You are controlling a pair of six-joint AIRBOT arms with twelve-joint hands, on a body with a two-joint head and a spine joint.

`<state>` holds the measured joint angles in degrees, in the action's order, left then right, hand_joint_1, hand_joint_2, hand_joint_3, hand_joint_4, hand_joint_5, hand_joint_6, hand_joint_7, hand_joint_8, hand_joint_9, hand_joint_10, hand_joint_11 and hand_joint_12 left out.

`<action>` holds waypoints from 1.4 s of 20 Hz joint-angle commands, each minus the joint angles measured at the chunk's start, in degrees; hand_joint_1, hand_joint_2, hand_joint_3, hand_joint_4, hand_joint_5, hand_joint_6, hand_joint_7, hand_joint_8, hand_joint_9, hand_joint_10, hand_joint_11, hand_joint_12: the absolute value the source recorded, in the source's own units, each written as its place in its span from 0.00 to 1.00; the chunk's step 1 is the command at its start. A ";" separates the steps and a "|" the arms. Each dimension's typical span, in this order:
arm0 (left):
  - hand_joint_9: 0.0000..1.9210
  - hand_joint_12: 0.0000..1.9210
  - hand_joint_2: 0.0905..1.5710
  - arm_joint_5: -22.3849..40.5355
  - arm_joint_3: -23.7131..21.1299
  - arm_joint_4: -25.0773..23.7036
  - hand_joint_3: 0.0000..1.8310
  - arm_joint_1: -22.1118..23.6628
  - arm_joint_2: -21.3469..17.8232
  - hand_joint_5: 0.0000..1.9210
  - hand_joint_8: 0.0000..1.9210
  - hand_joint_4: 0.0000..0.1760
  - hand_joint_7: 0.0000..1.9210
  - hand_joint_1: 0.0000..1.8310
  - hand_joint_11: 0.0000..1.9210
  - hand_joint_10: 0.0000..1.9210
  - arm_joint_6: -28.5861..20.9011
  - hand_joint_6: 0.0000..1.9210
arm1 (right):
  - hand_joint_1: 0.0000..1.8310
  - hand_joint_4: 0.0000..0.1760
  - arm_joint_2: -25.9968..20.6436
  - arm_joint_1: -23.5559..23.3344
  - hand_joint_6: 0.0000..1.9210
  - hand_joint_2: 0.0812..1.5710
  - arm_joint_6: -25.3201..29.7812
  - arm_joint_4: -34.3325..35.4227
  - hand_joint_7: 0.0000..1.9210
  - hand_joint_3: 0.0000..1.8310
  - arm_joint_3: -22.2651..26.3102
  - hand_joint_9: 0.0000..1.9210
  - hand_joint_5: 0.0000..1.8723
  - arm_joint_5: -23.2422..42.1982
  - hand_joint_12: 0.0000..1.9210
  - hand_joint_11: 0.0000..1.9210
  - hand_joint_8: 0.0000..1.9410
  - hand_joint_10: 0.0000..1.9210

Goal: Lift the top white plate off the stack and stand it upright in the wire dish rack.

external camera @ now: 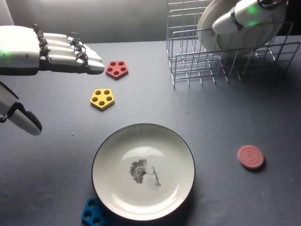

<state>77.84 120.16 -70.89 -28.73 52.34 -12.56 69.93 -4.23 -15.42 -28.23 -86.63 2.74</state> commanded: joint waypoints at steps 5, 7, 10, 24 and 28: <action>0.03 0.16 0.51 3.12 0.19 5.76 0.00 1.43 -0.58 0.00 0.00 0.00 0.02 0.27 0.00 0.00 -0.44 0.00 | 0.46 0.00 -1.67 -1.44 0.00 0.62 0.12 -3.42 0.20 0.00 0.22 0.20 0.21 10.56 0.31 0.09 0.00 0.00; 0.04 0.16 0.51 3.21 0.18 5.80 0.00 1.42 -0.73 0.00 0.00 0.00 0.02 0.28 0.00 0.00 -0.44 0.00 | 0.46 0.00 -2.22 -1.43 0.00 0.63 -0.41 -7.09 0.20 0.01 0.34 0.20 0.20 13.84 0.31 0.08 0.00 0.00; 0.04 0.17 0.50 3.25 0.17 5.79 0.00 1.42 -0.78 0.01 0.00 0.00 0.03 0.28 0.00 0.00 -0.44 0.00 | 0.47 0.00 -3.63 -0.35 0.00 0.63 -1.68 -16.10 0.20 0.00 1.20 0.19 0.20 19.73 0.31 0.08 0.00 0.00; 0.03 0.15 0.51 3.33 0.16 6.34 0.00 1.42 -1.14 0.00 0.00 0.00 0.02 0.28 0.00 0.00 -0.44 0.00 | 0.21 0.00 -12.69 4.36 0.00 0.61 -7.27 -37.35 0.15 0.00 11.25 0.15 0.14 44.21 0.30 0.04 0.00 0.00; 0.03 0.17 0.51 3.45 0.13 6.34 0.00 1.42 -1.19 0.00 0.00 0.00 0.03 0.28 0.00 0.00 -0.67 0.00 | 0.17 0.00 -16.48 6.04 0.00 0.60 -7.26 -39.38 0.14 0.00 16.55 0.14 0.13 48.65 0.29 0.04 0.00 0.00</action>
<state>78.13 120.16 -70.04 -28.73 51.88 -12.80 53.78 2.37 -22.48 -72.44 -69.47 47.90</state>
